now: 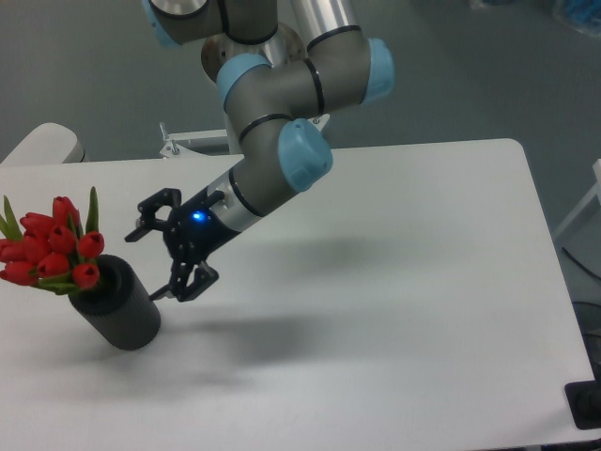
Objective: Pick up the flowers from the vase
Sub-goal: 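Move the open gripper toward the red tulips in the black vase, then lower the gripper around the tulip stems above the vase rim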
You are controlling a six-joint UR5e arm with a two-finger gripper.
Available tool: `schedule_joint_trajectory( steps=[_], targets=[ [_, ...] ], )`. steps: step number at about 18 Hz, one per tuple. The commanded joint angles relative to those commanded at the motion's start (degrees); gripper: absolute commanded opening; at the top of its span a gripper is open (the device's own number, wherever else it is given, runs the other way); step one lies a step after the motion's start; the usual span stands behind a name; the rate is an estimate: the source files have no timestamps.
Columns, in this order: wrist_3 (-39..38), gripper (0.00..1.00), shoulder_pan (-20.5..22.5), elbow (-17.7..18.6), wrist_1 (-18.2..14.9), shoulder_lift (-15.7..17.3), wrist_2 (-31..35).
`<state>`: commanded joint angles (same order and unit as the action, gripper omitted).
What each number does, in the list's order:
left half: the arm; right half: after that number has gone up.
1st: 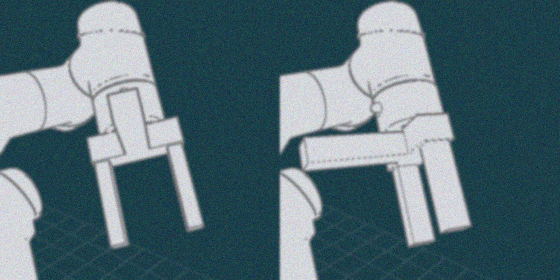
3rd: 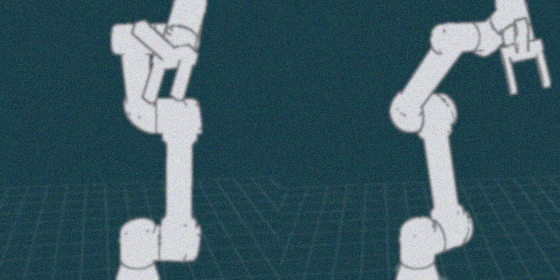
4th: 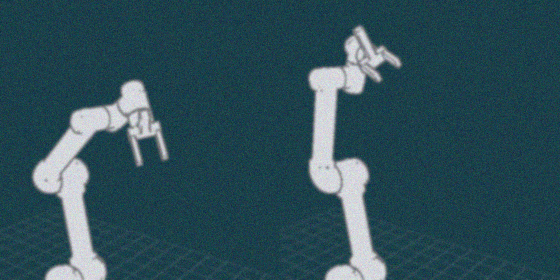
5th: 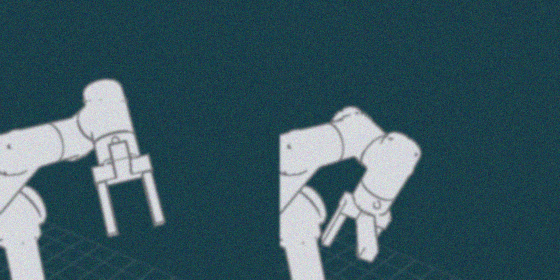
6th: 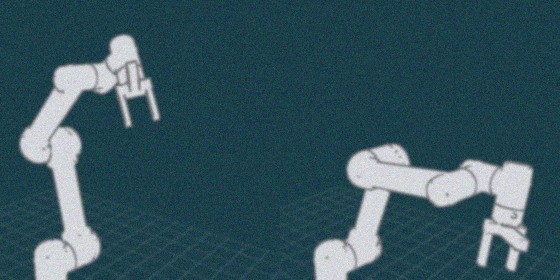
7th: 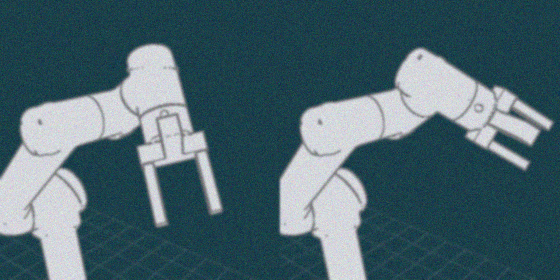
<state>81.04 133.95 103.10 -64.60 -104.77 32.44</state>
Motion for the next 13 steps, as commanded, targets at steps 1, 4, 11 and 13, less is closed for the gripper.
schedule_joint_trajectory(
  steps=[1,4,11,13],
  targets=[
    [0.0,1.0,-0.1,0.1,0.0,0.0,-0.5],
    [0.1,1.0,-0.9,0.4,1.0,-0.1,-1.0],
    [-0.1,1.0,-2.4,1.9,3.3,-0.4,-1.2],
    [-0.4,1.0,-3.4,1.9,3.7,-0.6,-1.2]
  ],
)
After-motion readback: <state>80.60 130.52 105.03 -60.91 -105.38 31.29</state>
